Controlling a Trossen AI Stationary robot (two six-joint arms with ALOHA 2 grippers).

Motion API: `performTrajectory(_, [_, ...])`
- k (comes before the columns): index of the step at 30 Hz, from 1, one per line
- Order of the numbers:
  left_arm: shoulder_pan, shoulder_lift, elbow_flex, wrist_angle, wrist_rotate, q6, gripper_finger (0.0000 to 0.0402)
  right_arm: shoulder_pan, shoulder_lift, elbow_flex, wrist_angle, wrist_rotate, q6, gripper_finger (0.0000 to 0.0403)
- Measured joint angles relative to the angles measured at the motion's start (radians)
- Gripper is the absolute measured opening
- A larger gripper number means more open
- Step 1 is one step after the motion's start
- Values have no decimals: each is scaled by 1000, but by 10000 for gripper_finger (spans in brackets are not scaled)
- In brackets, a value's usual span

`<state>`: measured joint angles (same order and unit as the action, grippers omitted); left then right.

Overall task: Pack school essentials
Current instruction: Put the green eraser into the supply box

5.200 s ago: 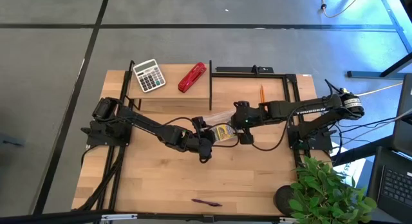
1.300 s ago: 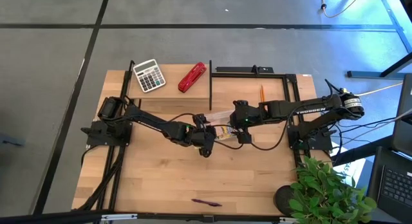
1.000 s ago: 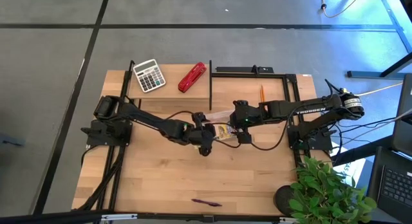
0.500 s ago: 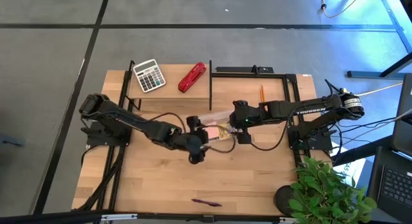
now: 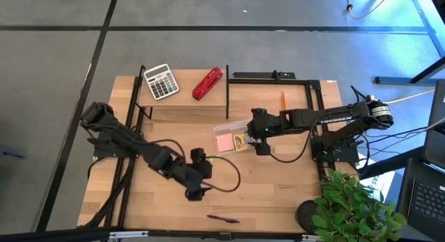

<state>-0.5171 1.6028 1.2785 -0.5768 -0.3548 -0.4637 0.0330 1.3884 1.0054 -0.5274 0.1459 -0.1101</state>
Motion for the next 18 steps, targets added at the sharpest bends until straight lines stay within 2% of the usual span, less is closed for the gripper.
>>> performTrajectory(11, [-63,1,0,-44,-2,-131,397,21,-46,5,-35,-22,-6,369])
performTrajectory(18, [-86,1,0,-48,-8,-153,397,180,-157,12,-38,-34,-49,369])
